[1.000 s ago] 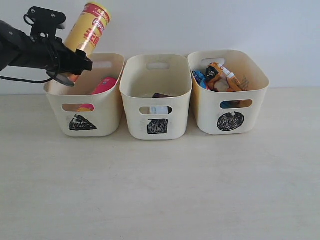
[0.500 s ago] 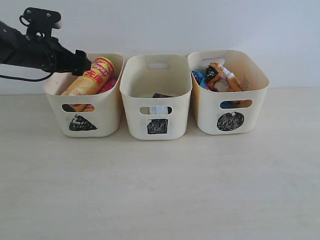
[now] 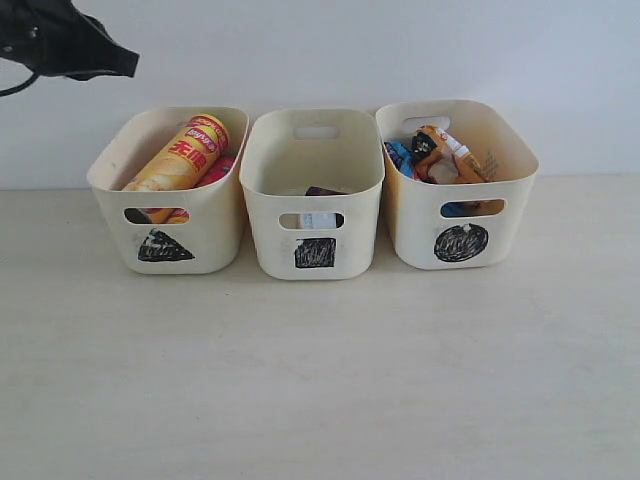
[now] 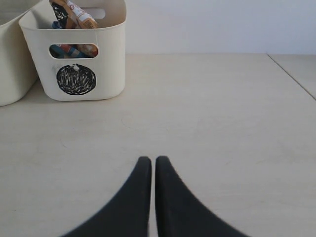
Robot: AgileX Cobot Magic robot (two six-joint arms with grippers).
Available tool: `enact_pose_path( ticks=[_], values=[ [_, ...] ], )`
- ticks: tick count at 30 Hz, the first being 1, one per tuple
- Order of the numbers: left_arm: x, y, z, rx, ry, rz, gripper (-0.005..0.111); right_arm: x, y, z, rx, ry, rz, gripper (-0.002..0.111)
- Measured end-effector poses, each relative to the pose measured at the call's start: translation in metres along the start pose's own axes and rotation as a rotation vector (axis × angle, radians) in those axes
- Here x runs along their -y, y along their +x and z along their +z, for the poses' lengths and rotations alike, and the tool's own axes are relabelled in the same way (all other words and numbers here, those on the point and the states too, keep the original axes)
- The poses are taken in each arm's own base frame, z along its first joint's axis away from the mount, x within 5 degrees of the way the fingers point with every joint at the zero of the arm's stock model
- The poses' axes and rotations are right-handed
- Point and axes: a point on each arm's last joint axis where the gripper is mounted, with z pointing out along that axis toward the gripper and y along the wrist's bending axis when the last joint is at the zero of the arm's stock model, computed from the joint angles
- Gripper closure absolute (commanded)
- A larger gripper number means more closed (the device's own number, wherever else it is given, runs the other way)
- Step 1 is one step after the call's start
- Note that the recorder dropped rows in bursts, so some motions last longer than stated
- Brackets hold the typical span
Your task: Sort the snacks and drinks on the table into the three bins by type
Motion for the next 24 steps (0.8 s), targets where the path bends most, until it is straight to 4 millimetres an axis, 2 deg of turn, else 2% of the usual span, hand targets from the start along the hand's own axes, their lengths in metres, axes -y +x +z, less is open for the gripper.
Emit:
enact_pose_path(
  ticks=[12,20,24],
  values=[
    [-0.005,0.01,-0.061,-0.294,-0.119,-0.013,0.103,0.0,0.0,0.0,0.0,0.0,0.0,0.108],
    [0.004,0.0,-0.109,-0.275,-0.143,-0.045,0.103,0.0,0.0,0.0,0.0,0.0,0.002,0.108],
    [0.01,0.004,-0.13,-0.251,-0.165,-0.051,0.103,0.0,0.0,0.0,0.0,0.0,0.002,0.108]
  ],
)
